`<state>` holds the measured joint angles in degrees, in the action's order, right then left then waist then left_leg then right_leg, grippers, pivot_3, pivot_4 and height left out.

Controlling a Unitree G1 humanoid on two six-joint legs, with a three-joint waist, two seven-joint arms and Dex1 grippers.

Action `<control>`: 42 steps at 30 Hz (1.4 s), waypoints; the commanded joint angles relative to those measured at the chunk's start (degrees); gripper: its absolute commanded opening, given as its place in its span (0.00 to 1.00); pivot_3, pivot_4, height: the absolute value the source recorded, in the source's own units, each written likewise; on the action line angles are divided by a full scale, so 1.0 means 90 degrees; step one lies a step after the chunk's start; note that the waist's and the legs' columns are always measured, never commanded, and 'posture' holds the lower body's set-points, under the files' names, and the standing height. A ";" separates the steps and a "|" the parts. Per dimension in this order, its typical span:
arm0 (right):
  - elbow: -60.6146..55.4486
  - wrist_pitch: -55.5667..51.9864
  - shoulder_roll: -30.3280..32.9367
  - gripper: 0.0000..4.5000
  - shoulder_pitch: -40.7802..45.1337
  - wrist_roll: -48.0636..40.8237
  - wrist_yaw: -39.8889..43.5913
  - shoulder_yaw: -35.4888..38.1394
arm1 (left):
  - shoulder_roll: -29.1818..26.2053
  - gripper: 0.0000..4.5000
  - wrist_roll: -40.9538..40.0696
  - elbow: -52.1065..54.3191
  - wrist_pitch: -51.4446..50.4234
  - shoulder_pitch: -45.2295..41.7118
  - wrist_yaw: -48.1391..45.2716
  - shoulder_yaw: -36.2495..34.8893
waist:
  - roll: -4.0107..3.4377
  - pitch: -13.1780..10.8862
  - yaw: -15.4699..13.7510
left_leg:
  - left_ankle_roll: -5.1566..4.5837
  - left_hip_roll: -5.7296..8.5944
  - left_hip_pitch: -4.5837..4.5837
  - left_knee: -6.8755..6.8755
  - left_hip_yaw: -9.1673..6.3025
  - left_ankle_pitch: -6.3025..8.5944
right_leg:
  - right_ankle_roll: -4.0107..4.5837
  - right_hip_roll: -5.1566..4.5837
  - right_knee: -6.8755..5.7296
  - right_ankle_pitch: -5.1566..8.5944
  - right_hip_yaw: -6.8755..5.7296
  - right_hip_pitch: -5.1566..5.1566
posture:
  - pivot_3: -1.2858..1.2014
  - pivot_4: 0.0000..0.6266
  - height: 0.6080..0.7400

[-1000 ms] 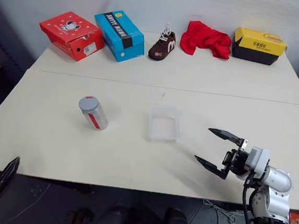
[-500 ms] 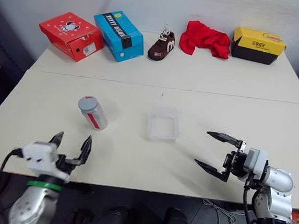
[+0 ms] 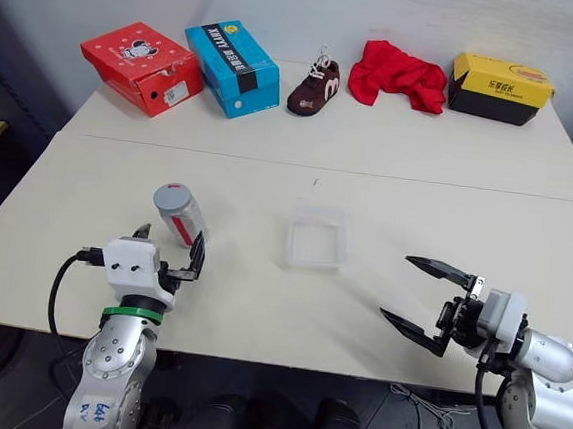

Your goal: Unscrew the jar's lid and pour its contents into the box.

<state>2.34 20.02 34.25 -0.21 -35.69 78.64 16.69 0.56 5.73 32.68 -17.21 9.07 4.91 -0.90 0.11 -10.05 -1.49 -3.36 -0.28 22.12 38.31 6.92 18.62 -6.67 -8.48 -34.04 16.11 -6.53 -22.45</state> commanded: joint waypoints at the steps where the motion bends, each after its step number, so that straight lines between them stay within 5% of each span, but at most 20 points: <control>1: -0.0040 0.0211 -0.0054 1.00 -0.0082 -0.0129 0.0001 0.0238 | 0.0022 0.99 -0.0040 0.0007 0.0129 -0.0157 0.0032 -0.0063 | 0.0000 0.0000 0.0000 | 0.0000 0.0000 0.0000 0.0000 0.0000 0.0000 | 0.0000 0.0000 0.0000 0.0000 0.0000 0.0000 | 0.52 0.24 1.00; 26: -0.1262 -0.0101 -0.0042 1.00 -0.0735 0.0037 -0.1184 0.0208 | -0.0233 0.99 0.0056 -0.2176 0.0972 -0.1988 0.0267 -0.0401 | 0.0000 0.0000 -0.0009 | 0.0001 0.0005 0.0000 0.0002 0.0000 -0.0006 | -0.0007 0.0000 -0.0008 -0.0004 -0.0005 0.0001 | 0.52 0.24 1.00; 33: -0.1618 -0.0374 -0.0027 1.00 -0.0654 0.0123 -0.1538 0.0135 | -0.0165 0.55 -0.0013 -0.2095 0.0887 -0.1881 0.0274 -0.0408 | 0.0000 0.0000 -0.0007 | 0.0001 0.0005 -0.0001 0.0003 0.0000 -0.0007 | -0.0008 0.0001 -0.0010 -0.0004 -0.0005 0.0001 | 0.52 0.24 1.00; 37: -0.1748 -0.0518 -0.0029 1.00 -0.0574 0.0164 -0.1664 0.0090 | -0.0246 0.53 -0.0155 -0.1974 0.0992 -0.1833 0.0136 -0.0507 | 0.0000 0.0000 -0.0006 | 0.0002 0.0005 -0.0001 0.0003 0.0000 -0.0007 | -0.0008 0.0000 -0.0011 -0.0004 -0.0004 0.0000 | 0.52 0.24 1.00; 39: -0.1848 -0.0654 -0.0005 1.00 -0.0499 0.0186 -0.1768 0.0044 | -0.0350 0.53 -0.0969 -0.1887 0.1190 -0.1870 -0.0471 -0.0780 | 0.0000 0.0000 -0.0003 | 0.0002 0.0005 -0.0001 0.0003 0.0000 -0.0007 | -0.0008 0.0000 -0.0012 -0.0004 -0.0004 0.0000 | 0.52 0.24 1.00; 42: -0.2225 -0.1401 0.0243 1.00 -0.0339 0.0011 -0.2039 -0.0044 | -0.1535 0.53 -0.2547 -0.1937 0.1136 -0.2072 -0.2510 -0.1449 | 0.0000 -0.0001 0.0038 | 0.0009 0.0000 0.0000 0.0006 -0.0001 -0.0011 | -0.0006 0.0000 -0.0020 -0.0003 -0.0004 -0.0008 | 0.52 0.24 1.00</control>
<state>-14.15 10.25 34.59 -4.09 -34.03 61.93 15.83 -9.56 -10.70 12.60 -8.23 -8.05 -9.57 -10.16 0.11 -10.05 -1.15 -3.23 -0.30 22.12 38.37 6.92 18.50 -6.66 -8.48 -34.31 16.11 -6.55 -22.57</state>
